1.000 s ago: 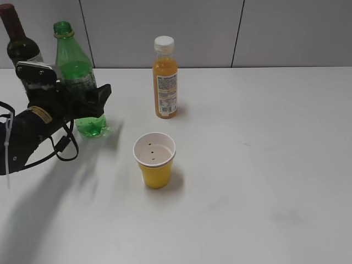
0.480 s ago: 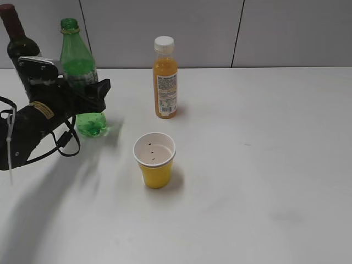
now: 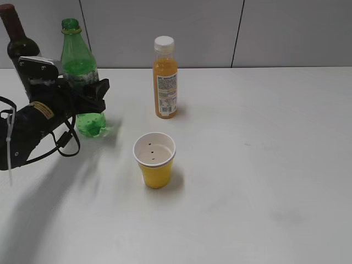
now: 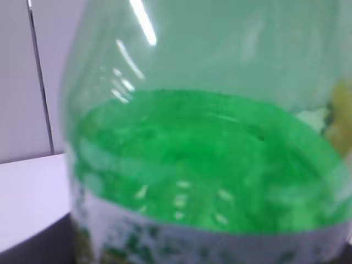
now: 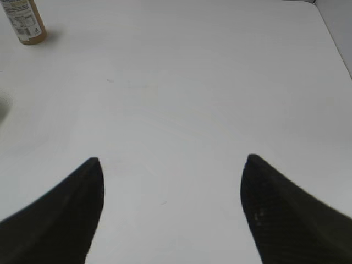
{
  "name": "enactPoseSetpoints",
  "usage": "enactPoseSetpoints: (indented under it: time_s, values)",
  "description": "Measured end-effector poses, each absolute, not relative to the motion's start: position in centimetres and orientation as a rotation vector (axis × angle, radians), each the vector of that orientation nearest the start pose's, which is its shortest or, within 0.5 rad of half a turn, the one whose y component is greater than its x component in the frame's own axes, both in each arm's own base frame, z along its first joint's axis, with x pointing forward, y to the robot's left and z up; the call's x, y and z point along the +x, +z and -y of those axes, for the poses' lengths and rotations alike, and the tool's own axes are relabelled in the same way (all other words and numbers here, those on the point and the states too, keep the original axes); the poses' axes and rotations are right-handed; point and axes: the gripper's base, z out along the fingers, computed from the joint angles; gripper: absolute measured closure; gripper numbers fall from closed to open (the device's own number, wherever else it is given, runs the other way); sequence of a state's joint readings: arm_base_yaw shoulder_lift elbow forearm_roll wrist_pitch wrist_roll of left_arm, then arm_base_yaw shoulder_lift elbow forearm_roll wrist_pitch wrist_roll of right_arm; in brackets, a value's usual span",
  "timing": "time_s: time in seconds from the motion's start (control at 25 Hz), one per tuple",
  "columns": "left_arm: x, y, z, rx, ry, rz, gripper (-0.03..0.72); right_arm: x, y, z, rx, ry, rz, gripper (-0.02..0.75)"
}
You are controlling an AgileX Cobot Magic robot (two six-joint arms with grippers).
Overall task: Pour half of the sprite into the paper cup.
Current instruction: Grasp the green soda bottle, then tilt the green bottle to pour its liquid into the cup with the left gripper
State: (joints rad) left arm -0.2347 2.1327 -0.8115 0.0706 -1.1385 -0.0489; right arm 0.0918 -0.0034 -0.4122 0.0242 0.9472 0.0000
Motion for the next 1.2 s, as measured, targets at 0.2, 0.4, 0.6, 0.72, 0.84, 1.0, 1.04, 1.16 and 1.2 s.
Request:
enactPoseSetpoints:
  time_s: [0.2,0.4,0.6,0.72,0.84,1.0,1.04,1.16,1.2]
  values:
    - [35.6,10.7,8.8,0.218,-0.199,-1.691,0.202,0.9,26.2,-0.3,-0.091,0.087,-2.014,0.155]
    - [33.7,12.1,8.0,0.230,-0.128,-1.709,0.202,0.9,26.2,-0.3,-0.091,0.087,-2.014,0.154]
    - [31.5,14.3,7.5,0.219,0.015,-1.679,0.203,0.9,26.2,-0.3,-0.091,0.087,-2.014,0.154]
    - [30.1,15.1,8.0,0.278,0.085,-1.662,0.206,0.9,26.2,-0.3,-0.091,0.087,-2.014,0.154]
    - [28.7,15.4,8.9,0.350,0.149,-1.658,0.206,0.9,26.2,-0.3,-0.091,0.087,-2.014,0.155]
    - [27.3,15.6,10.0,0.417,0.235,-1.657,0.206,0.9,26.2,-0.3,-0.091,0.087,-2.014,0.155]
    - [27.1,15.7,10.2,0.436,0.253,-1.653,0.206,0.9,26.2,-0.3,-0.091,0.087,-2.014,0.155]
    - [26.5,15.8,11.0,0.499,0.316,-1.643,0.206,0.9,26.2,-0.3,-0.091,0.087,-2.014,0.155]
    - [26.3,15.8,11.2,0.513,0.330,-1.643,0.206,0.9,26.2,-0.3,-0.091,0.087,-2.014,0.155]
